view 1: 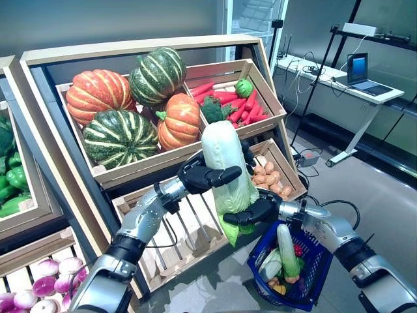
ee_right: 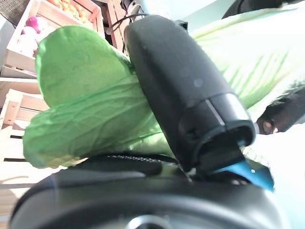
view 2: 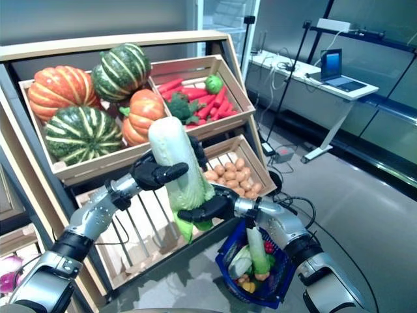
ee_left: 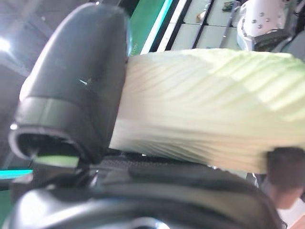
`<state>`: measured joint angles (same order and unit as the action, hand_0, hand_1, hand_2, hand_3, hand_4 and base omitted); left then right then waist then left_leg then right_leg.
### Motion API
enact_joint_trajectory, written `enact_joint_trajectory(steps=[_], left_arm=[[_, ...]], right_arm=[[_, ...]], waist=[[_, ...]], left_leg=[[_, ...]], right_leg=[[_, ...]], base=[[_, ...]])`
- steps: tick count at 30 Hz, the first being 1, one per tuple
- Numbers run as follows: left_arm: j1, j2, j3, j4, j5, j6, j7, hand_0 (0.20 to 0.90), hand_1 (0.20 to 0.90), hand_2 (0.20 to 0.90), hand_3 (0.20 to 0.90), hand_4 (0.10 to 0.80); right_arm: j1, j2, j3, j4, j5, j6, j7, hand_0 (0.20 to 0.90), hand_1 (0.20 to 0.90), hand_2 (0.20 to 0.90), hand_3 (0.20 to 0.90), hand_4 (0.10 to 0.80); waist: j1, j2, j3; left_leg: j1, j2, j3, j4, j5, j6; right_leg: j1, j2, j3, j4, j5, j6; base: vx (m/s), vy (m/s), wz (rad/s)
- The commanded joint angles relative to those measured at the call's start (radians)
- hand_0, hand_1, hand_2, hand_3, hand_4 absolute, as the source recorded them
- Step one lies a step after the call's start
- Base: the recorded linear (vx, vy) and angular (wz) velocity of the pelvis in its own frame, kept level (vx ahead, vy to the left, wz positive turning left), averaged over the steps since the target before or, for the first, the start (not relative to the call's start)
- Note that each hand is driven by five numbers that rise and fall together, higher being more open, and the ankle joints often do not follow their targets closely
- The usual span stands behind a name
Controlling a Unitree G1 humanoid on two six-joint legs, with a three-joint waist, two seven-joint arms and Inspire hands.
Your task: Put vegetables into the basket
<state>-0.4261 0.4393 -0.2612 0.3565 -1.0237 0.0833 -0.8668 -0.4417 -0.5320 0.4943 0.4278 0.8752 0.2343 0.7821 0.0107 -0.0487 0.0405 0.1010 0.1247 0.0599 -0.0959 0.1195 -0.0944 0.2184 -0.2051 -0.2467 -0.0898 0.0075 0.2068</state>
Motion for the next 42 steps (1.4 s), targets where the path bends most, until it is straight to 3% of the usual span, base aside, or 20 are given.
enact_joint_trajectory(steps=[1, 26, 33, 34, 37, 42], left_arm=[[-0.013, -0.052, -0.076, -0.008, -0.003, 0.022, -0.076, 0.9, 0.9, 0.9, 0.9, 0.8], [0.098, 0.041, 0.15, 0.137, 0.022, -0.034, 0.039, 0.9, 0.9, 0.9, 0.9, 0.8], [0.115, 0.044, 0.199, 0.191, 0.073, -0.16, 0.157, 0.9, 0.9, 0.9, 0.9, 0.8], [0.132, 0.031, 0.218, 0.194, 0.067, -0.216, 0.215, 0.9, 0.9, 0.9, 0.9, 0.8], [0.176, -0.017, 0.234, 0.171, 0.107, -0.282, 0.283, 0.9, 0.9, 0.9, 0.9, 0.8], [0.201, -0.055, 0.191, 0.119, 0.141, -0.312, 0.327, 0.9, 0.9, 0.9, 0.9, 0.8]], right_arm=[[-0.192, 0.058, -0.237, 0.076, 0.232, -0.085, -0.152, 0.3, 0.3, 0.3, 0.3, 0.4], [0.095, 0.007, -0.462, 0.05, 0.25, -0.184, -0.215, 0.3, 0.3, 0.3, 0.3, 0.4], [0.154, -0.005, -0.525, 0.124, 0.185, -0.207, -0.325, 0.3, 0.3, 0.3, 0.3, 0.4], [0.182, 0.003, -0.563, 0.188, 0.165, -0.214, -0.399, 0.3, 0.3, 0.3, 0.3, 0.4], [0.209, 0.034, -0.622, 0.296, 0.133, -0.239, -0.503, 0.3, 0.3, 0.3, 0.3, 0.4], [0.188, 0.054, -0.641, 0.403, 0.11, -0.308, -0.602, 0.3, 0.3, 0.3, 0.3, 0.4]], waist=[[0.016, 0.009, -0.042], [-0.037, 0.012, -0.022], [-0.046, 0.011, -0.016], [-0.044, 0.011, -0.008], [-0.032, 0.012, 0.015], [-0.001, 0.015, 0.075]], left_leg=[[0.068, 0.0, 0.043, 0.009, -0.143, -0.004], [0.063, 0.023, 0.109, 0.009, -0.13, -0.007], [0.065, 0.026, 0.12, 0.009, -0.13, -0.011], [0.065, 0.028, 0.123, 0.009, -0.128, -0.01], [0.066, 0.032, 0.122, 0.009, -0.123, -0.009], [0.043, 0.044, 0.109, 0.028, -0.108, -0.008]], right_leg=[[-0.011, 0.026, 0.011, 0.003, 0.022, -0.068], [-0.047, 0.038, 0.054, 0.003, 0.029, -0.058], [-0.049, 0.038, 0.059, 0.003, 0.028, -0.056], [-0.05, 0.038, 0.058, 0.003, 0.029, -0.058], [-0.055, 0.04, 0.054, 0.013, 0.025, -0.064], [-0.091, 0.037, 0.048, 0.077, 0.004, -0.076]], base=[[0.014, 0.005, -0.03], [-0.003, -0.015, -0.1], [0.016, -0.023, -0.07], [0.027, -0.048, -0.1], [0.003, -0.039, -0.03], [-0.093, -0.043, -0.01]])
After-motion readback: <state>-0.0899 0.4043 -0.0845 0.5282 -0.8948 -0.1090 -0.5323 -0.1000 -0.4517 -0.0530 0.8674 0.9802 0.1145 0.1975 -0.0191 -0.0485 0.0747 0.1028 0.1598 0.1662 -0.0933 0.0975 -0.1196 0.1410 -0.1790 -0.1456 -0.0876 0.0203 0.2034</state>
